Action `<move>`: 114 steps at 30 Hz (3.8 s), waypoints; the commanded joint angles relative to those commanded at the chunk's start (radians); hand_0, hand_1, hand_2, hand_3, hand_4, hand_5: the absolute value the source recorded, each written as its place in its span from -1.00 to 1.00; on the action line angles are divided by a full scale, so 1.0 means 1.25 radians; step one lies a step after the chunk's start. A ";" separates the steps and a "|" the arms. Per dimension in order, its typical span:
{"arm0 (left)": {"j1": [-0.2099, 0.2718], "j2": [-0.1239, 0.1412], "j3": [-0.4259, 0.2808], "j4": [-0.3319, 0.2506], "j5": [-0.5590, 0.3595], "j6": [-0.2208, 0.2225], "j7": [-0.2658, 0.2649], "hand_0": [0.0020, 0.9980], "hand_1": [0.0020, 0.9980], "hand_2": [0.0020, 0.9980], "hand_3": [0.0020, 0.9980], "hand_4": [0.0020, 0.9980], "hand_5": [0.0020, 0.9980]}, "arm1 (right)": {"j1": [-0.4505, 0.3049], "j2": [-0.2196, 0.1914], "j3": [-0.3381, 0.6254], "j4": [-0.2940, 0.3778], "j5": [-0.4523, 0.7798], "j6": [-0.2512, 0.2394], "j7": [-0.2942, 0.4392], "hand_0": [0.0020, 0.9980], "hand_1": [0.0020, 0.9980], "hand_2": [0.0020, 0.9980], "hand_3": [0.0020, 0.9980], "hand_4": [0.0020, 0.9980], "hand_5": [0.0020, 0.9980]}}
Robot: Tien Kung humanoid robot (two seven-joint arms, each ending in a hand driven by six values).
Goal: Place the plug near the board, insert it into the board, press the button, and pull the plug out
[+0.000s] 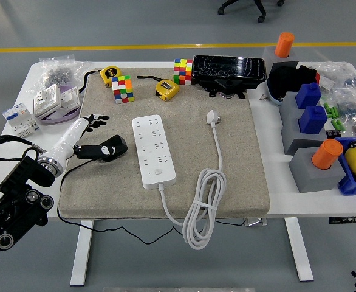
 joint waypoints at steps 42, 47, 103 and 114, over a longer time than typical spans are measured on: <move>-0.072 -0.024 0.114 0.087 0.069 0.061 0.045 -0.27 -0.05 0.08 0.14 0.29 -1.00 | 0.004 -0.004 -0.005 0.001 0.002 0.000 0.000 0.32 0.33 0.33 0.11 0.82 0.01; -0.070 -0.013 0.103 0.046 0.041 0.076 -0.014 -0.32 -0.07 0.05 0.12 0.26 -1.00 | 0.003 -0.006 -0.006 0.000 0.002 0.000 0.000 0.31 0.33 0.33 0.11 0.83 0.01; -0.134 -0.008 0.198 0.084 0.059 0.015 -0.083 -0.22 -0.04 0.07 0.13 0.30 -1.00 | 0.005 -0.006 -0.016 0.004 0.007 0.000 0.000 0.31 0.33 0.33 0.11 0.82 0.01; -0.134 -0.007 0.198 0.083 0.073 0.008 -0.074 -0.21 -0.04 0.05 0.12 0.28 -1.00 | 0.005 -0.007 -0.015 0.005 0.007 0.000 0.000 0.31 0.33 0.33 0.11 0.82 0.01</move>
